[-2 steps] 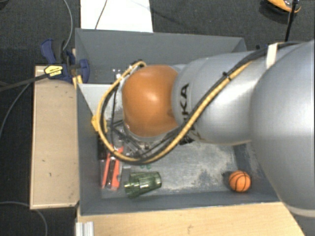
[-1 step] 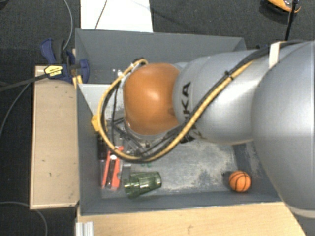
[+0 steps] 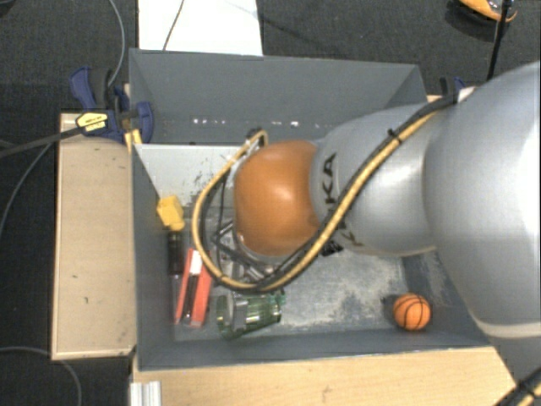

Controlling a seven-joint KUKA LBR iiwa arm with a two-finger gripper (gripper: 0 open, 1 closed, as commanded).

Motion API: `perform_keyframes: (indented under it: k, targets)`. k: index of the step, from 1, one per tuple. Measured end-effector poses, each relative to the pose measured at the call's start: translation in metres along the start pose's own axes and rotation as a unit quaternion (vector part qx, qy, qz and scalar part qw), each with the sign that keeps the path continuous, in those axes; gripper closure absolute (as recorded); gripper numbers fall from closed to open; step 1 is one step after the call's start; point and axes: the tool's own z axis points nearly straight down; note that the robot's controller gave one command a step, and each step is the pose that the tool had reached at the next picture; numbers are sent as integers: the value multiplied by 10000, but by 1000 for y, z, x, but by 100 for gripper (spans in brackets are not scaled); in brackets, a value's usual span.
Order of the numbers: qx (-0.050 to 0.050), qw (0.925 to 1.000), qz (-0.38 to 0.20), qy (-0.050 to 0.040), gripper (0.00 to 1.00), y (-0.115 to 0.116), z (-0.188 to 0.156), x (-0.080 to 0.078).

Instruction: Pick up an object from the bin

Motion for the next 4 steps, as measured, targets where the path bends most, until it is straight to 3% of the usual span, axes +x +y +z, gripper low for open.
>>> perform_keyframes:
  k: [1,2,3,4]
  targets:
    - [-3,9941,-1087,2,0,-18,-3,8]
    - [-2,9958,-912,-7,0,-34,-12,8]
    - [-7,9995,326,-5,0,-40,20,15]
    - [-32,9735,-2286,-43,100,-47,43,20]
